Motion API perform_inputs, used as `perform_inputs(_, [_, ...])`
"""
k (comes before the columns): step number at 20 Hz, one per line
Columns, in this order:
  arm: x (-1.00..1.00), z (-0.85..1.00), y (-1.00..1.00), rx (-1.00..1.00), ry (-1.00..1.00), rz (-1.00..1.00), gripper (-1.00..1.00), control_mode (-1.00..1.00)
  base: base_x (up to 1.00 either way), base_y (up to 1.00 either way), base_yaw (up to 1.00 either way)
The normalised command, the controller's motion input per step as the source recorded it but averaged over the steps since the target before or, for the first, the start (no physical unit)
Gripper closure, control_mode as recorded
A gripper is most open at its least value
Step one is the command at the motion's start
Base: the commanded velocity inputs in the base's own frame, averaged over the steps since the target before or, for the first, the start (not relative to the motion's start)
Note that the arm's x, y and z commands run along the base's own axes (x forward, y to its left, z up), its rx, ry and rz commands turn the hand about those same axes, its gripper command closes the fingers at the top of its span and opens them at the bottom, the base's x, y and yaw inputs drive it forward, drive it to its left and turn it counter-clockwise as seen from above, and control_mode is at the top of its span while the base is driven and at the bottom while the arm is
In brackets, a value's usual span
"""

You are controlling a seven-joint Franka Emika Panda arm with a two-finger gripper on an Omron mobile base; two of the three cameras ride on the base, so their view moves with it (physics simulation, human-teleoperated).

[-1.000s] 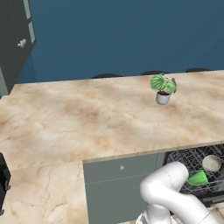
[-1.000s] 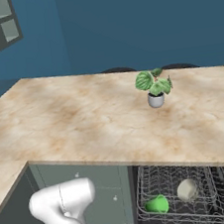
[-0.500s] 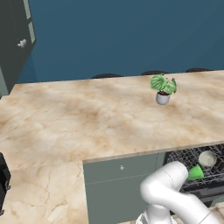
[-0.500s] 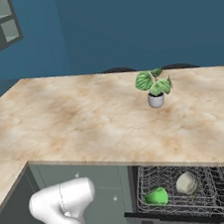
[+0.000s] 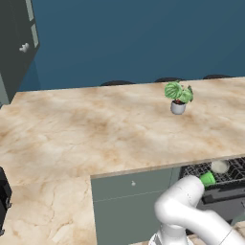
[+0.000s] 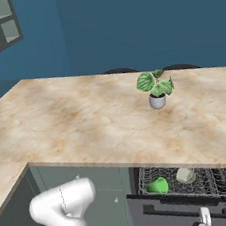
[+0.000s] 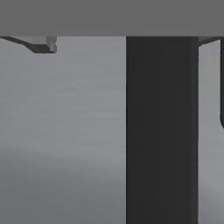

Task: Pick up the cup and bowl from the counter, place them in the dishwasher, and close the dishwasher door.

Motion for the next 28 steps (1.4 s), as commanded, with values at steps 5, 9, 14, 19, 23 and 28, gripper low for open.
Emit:
perform_inputs(5, [0.78, -0.32, -0.27, 0.06, -0.12, 0.00, -1.00, -1.00, 0.00, 0.00, 0.00])
perform_inputs(9, [0.67, -0.35, -0.24, 0.03, -0.13, 0.00, -1.00, -1.00, 0.00, 0.00, 0.00])
perform_inputs(14, [0.46, -0.33, -0.28, 0.03, -0.15, 0.00, -1.00, -1.00, 0.00, 0.00, 0.00])
perform_inputs(19, [0.37, -0.33, -0.38, 0.02, -0.17, 0.00, -1.00, -1.00, 0.00, 0.00, 0.00])
perform_inputs(23, [0.43, -0.34, -0.41, 0.00, -0.18, 0.00, -1.00, -1.00, 0.00, 0.00, 0.00])
perform_inputs(28, [0.50, -0.46, -0.41, 0.00, -0.17, 0.00, -1.00, -1.00, 0.00, 0.00, 0.00])
